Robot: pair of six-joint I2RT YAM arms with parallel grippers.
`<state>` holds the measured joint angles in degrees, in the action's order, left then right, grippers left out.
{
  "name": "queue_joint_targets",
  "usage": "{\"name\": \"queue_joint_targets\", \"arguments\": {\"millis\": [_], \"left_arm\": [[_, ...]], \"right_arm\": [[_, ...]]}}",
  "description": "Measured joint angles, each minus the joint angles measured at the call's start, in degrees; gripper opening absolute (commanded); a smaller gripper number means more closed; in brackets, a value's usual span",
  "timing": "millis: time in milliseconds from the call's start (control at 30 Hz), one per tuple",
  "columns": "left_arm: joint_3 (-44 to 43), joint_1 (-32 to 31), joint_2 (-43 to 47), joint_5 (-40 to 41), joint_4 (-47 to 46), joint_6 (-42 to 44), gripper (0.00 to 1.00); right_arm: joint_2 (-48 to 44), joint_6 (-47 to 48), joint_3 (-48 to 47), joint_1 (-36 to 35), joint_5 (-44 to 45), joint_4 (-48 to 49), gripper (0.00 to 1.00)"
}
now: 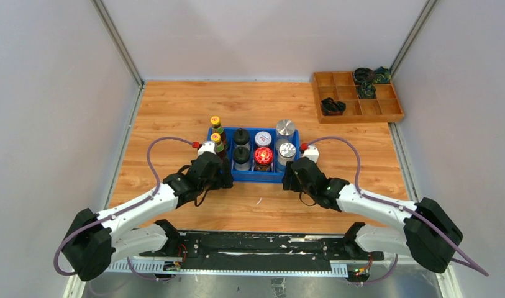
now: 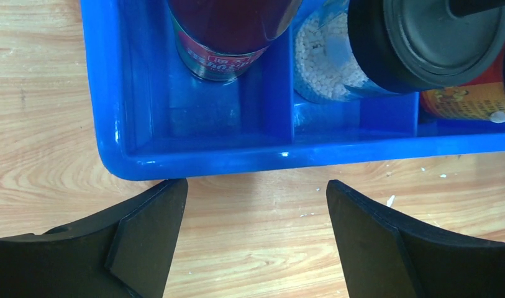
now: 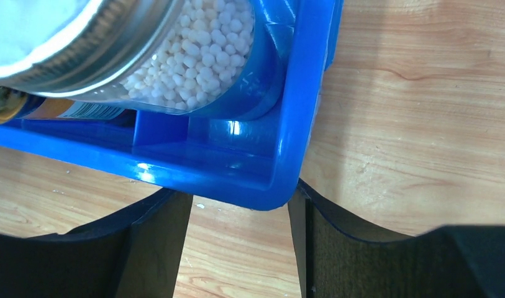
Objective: Organize the condiment bottles
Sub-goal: Move the storage box to the center of the board.
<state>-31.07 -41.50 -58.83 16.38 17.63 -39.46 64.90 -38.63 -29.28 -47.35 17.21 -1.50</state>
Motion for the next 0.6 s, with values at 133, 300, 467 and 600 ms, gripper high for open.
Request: {"name": "queue_joint_targets", "arguments": {"millis": [133,300,467,600], "left_arm": [[0.0,0.0,-2.0,0.7,-1.2,1.0,0.89],[0.0,0.0,-3.5,1.0,-2.1,1.8,0.89],[-0.1,0.3,-5.0,1.0,-2.1,2.7,0.89],[-0.7,0.9,-6.3,1.0,-1.9,3.3,0.89]], "right_arm": [[1.6,-0.1,0.0,0.0,1.0,0.4,0.61],[3.8,0.0,0.0,0.0,1.4,0.6,0.61],[5.4,0.5,-0.5,0.0,1.4,0.7,0.61],[6.6,0.9,-1.4,0.7,1.4,0.8,0.61]]}}
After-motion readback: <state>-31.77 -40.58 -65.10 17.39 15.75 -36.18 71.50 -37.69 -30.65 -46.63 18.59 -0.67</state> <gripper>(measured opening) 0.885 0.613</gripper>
